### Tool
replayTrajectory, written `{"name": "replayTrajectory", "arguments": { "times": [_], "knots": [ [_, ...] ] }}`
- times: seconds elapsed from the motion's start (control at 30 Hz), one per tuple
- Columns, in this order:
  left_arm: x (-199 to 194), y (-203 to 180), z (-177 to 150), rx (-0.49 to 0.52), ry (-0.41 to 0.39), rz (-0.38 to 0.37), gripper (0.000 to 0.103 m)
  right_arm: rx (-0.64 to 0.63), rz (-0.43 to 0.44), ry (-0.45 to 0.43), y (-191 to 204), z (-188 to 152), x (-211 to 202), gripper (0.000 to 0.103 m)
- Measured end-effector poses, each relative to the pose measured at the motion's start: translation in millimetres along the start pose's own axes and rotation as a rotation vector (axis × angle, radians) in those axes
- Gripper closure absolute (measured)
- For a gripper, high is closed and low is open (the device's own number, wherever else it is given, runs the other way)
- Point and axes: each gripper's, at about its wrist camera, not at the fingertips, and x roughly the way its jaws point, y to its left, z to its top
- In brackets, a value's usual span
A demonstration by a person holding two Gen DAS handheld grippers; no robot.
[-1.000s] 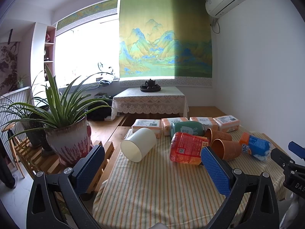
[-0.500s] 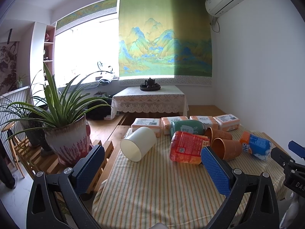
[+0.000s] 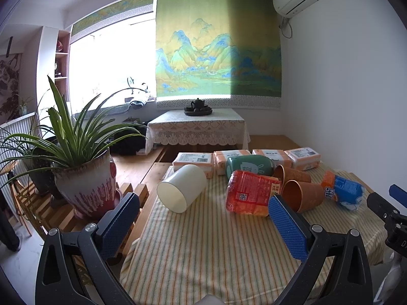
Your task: Flip cup upside down
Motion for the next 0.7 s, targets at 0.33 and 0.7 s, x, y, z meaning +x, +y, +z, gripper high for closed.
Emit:
{"name": "replayTrajectory", "arguments": {
  "times": [0.33,0.7],
  "knots": [
    [26.9,15.1,4.2,-0.006,0.071,0.004,0.001,0.006,-0.002,0.013,-2.4,-3.0,7.5,0.007],
    [104.8,39.4,30.1,0.055,0.314,-0.1,0.001,0.014,0.013,0.044,-5.2,-9.7,18.5,0.007]
  ]
}}
